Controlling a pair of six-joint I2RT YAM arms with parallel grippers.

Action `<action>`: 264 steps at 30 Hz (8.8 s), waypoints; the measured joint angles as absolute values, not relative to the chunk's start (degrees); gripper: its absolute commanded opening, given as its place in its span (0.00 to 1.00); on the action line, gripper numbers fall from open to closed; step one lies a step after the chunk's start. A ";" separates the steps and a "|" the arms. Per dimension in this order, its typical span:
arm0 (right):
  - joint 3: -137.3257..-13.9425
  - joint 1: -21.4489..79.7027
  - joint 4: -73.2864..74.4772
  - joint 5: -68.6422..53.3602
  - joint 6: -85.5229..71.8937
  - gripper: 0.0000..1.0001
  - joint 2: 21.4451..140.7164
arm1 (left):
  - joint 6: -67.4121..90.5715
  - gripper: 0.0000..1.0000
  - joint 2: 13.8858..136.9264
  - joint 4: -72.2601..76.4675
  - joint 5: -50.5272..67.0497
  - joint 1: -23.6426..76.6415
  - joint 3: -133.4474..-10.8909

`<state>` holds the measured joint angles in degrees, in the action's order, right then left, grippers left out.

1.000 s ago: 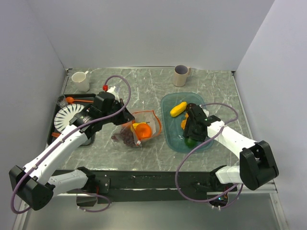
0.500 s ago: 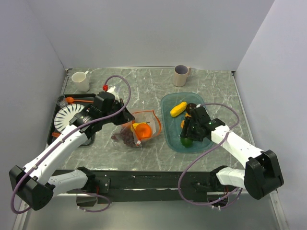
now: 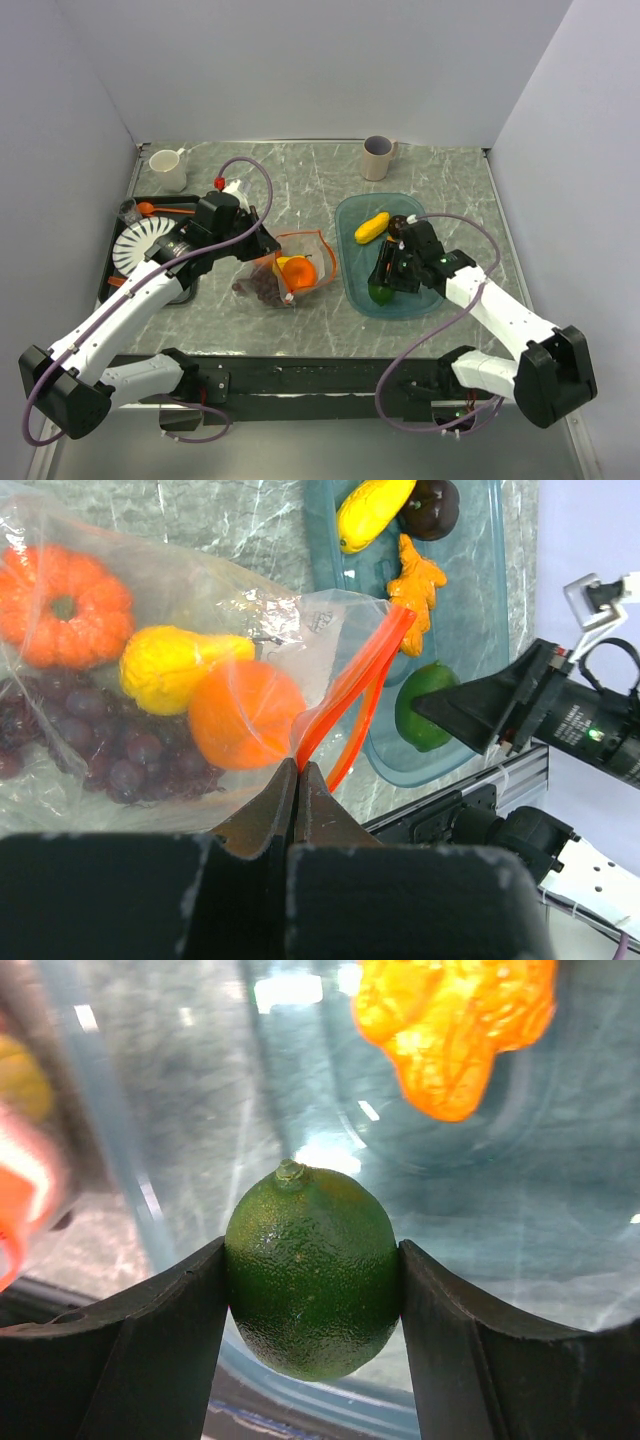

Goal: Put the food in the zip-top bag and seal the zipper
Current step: Pick up the fake fruit from the bin, then place the fake fruit in the zipper food storage bag, then adjust the fake fruit in the zipper food storage bag, then pick up the fake vegetable from the bin, then place the fake vegetable in the zipper food storage bag.

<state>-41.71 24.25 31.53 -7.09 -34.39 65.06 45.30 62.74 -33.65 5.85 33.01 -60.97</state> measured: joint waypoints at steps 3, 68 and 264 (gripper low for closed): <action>-42.13 24.25 31.24 -8.99 -34.37 0.01 63.29 | 45.30 0.01 62.74 -33.65 6.20 33.01 -60.97; -64.20 47.24 16.58 -5.74 -35.90 1.00 79.75 | 46.37 0.01 60.58 -32.58 5.69 33.01 -60.38; -68.38 50.78 32.99 -14.02 -23.03 0.05 87.11 | 47.81 0.01 59.83 -31.33 6.22 32.75 -58.35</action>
<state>-68.38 50.78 32.99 -14.02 -23.03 87.11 47.81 59.83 -31.33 6.22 32.75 -58.35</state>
